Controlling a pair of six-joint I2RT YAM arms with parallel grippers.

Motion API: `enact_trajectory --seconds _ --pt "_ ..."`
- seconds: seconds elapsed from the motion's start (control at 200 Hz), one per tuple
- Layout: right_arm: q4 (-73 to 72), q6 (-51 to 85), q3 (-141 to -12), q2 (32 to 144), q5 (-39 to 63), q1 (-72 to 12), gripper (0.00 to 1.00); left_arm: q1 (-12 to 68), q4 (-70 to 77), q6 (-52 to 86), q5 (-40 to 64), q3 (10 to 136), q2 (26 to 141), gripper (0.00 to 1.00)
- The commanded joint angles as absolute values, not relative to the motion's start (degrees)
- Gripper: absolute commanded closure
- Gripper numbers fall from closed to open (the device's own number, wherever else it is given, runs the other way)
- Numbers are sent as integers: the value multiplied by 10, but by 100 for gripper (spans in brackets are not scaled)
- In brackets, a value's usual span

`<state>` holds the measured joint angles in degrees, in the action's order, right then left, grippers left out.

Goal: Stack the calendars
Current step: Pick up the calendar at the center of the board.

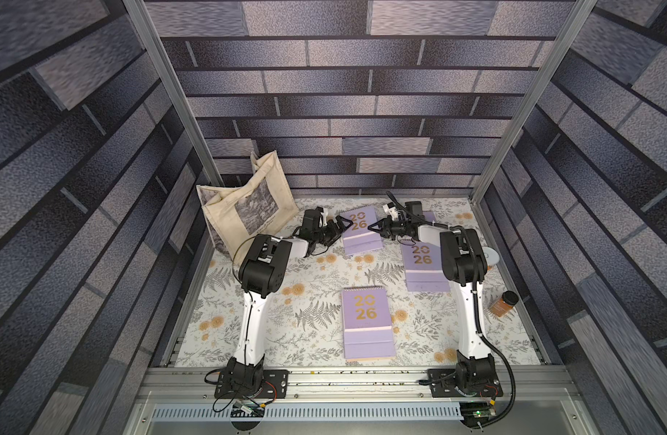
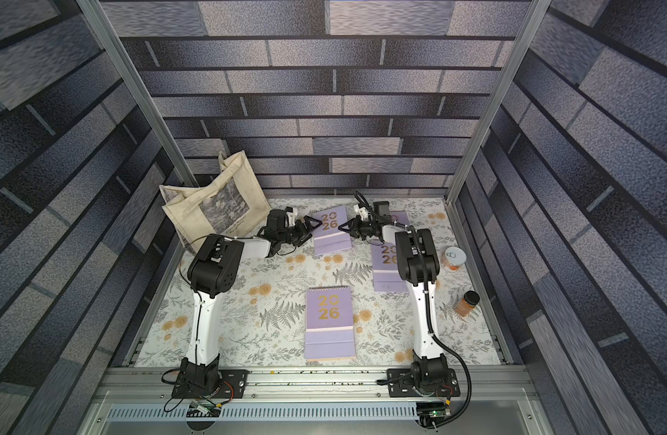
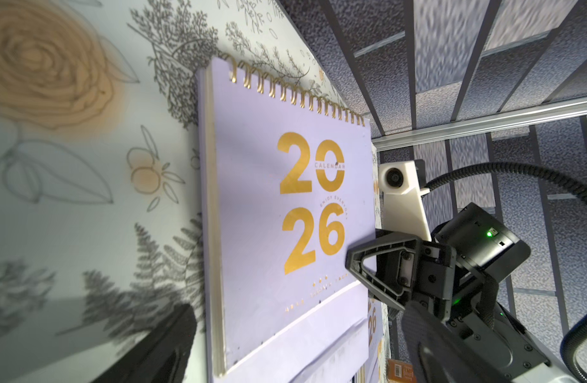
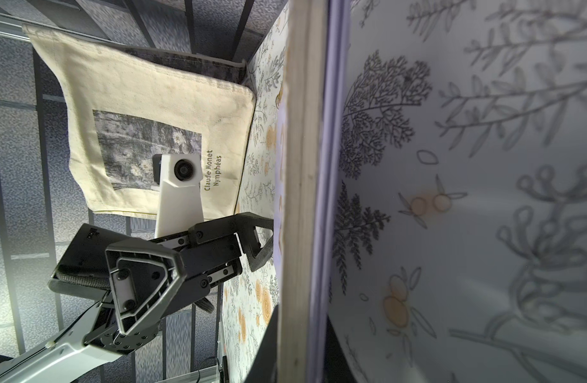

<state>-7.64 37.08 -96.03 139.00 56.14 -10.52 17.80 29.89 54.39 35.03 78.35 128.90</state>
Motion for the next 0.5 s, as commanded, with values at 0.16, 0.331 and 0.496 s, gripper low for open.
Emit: enact_trajectory --seconds 0.16,0.331,0.496 --pt "-131 391 -932 1277 559 -104 100 130 357 573 415 694 1160 0" --pt "-121 384 -882 1181 554 -104 100 83 391 613 487 651 1082 0" --pt "-128 392 -806 1074 563 -104 100 83 433 641 530 604 1009 0"
